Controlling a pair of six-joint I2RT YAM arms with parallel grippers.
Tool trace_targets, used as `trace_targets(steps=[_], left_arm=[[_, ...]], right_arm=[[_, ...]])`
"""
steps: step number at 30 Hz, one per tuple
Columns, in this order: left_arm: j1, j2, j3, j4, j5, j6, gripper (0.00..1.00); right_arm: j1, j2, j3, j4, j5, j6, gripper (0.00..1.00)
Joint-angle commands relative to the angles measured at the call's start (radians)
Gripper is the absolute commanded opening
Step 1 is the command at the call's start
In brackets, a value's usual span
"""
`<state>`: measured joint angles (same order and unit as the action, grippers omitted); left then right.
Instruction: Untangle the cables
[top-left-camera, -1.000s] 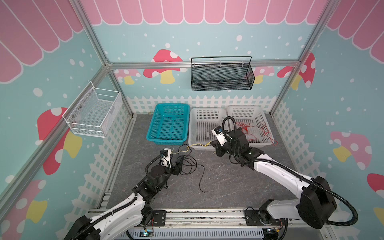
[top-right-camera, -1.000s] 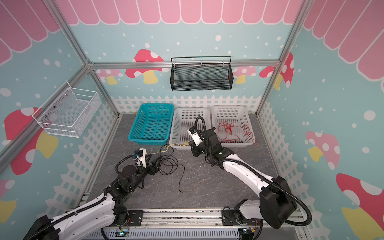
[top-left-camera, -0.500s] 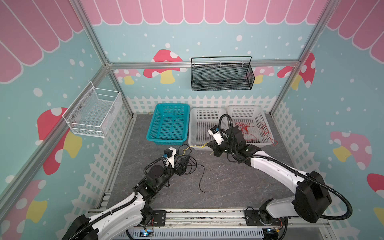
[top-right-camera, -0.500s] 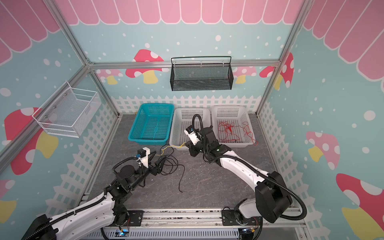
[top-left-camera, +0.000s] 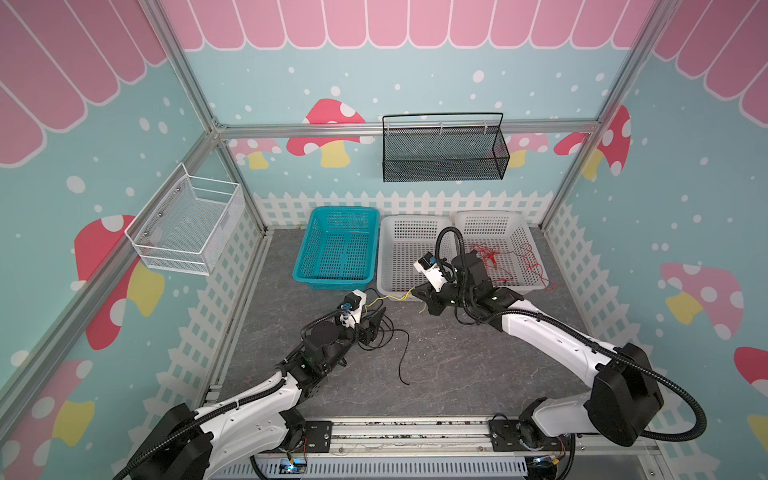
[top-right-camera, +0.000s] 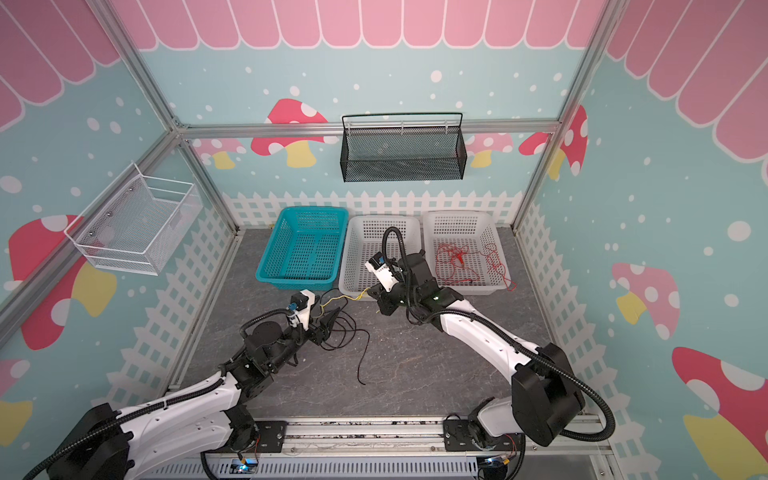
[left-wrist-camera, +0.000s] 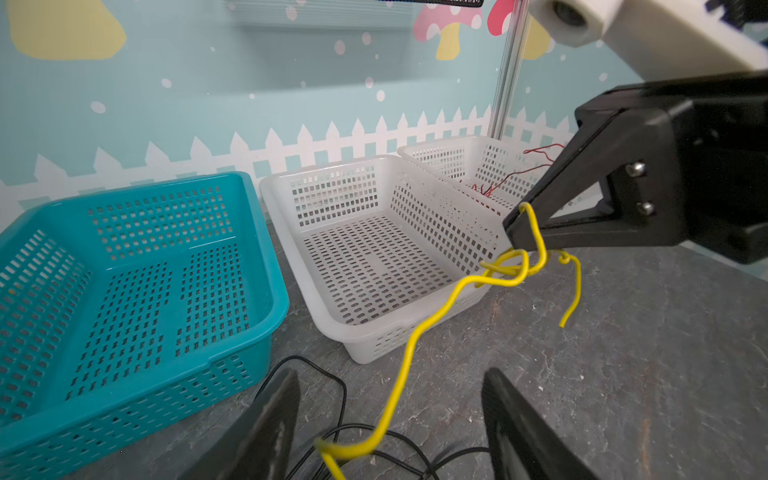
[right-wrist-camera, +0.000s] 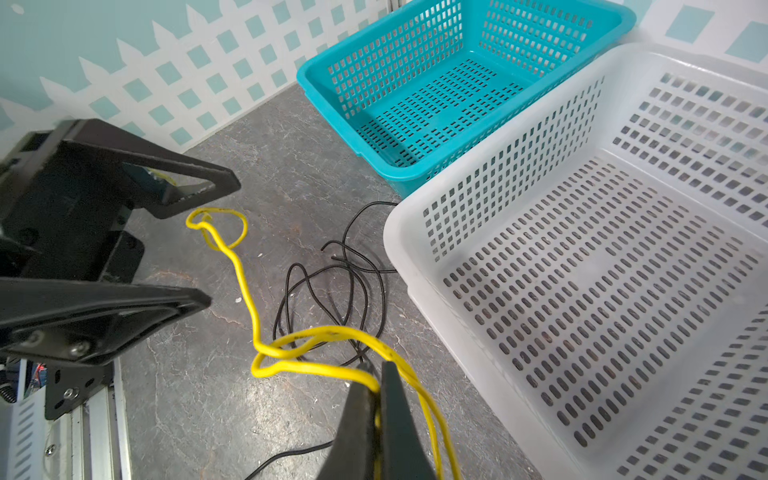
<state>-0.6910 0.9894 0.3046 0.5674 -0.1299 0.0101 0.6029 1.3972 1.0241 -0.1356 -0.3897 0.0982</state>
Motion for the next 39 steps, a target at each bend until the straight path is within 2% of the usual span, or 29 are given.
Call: trace_targets(steps=[1, 9, 13, 22, 24, 30, 39], left_arm=[[-0.008, 0.025, 0.029, 0.033, -0.03, 0.042, 0.58], [-0.01, 0.03, 0.054, -0.003, -0.071, 0.038, 0.01], [-0.01, 0.032, 0.061, -0.01, -0.102, 0.028, 0.0], [-0.01, 0.029, 0.069, -0.064, -0.182, -0.005, 0.0], [-0.011, 0.024, 0.06, -0.064, -0.183, -0.009, 0.0], [-0.01, 0.003, 0.037, -0.057, -0.184, -0.024, 0.0], [-0.004, -0.043, 0.01, -0.089, -0.226, -0.038, 0.0]], right_arm=[[0.001, -0.031, 0.019, -0.016, -0.044, -0.031, 0.0], [0.0, -0.044, 0.011, -0.037, 0.023, -0.041, 0.0], [0.001, -0.037, 0.008, -0.053, 0.108, -0.036, 0.0], [-0.002, -0.069, -0.008, -0.069, 0.458, 0.049, 0.0], [-0.005, -0.075, -0.01, -0.076, 0.505, 0.063, 0.0], [-0.041, -0.079, -0.013, -0.094, 0.582, 0.105, 0.0], [-0.104, -0.113, -0.024, -0.08, 0.534, 0.122, 0.0]])
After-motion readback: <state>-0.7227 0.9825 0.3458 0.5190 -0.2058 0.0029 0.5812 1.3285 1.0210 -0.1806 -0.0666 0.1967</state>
